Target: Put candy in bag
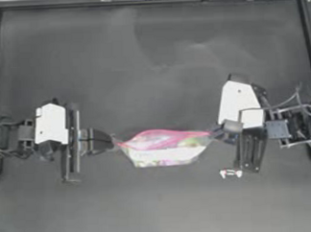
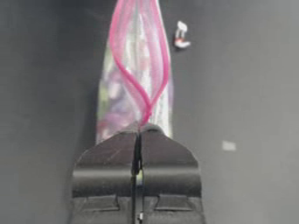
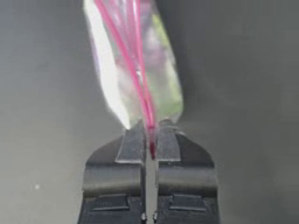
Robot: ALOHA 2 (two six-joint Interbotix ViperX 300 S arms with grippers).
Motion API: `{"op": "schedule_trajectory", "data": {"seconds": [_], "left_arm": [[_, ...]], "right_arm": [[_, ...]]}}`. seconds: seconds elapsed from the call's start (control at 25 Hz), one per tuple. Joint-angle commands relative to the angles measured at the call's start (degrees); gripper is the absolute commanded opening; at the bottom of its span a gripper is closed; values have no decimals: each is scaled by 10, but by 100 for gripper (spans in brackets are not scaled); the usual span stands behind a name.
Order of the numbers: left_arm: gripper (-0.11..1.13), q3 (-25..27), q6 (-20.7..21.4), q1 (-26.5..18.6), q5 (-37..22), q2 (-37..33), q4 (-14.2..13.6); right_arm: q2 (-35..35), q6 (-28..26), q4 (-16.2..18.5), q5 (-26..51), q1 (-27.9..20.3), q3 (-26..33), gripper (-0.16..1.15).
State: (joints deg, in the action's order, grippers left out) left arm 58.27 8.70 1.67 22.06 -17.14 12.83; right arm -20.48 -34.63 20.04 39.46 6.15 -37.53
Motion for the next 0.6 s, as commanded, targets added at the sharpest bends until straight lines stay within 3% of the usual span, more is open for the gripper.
{"op": "schedule_trajectory", "data": {"seconds": [0.04, 0.6], "left_arm": [[9, -22, 11, -13, -17, -31, -2], [9, -32, 28, -44, -40, -23, -2]], "right_arm": [[-11, 3, 11, -5, -6, 18, 9], [22, 8, 30, -36, -28, 18, 9]]}}
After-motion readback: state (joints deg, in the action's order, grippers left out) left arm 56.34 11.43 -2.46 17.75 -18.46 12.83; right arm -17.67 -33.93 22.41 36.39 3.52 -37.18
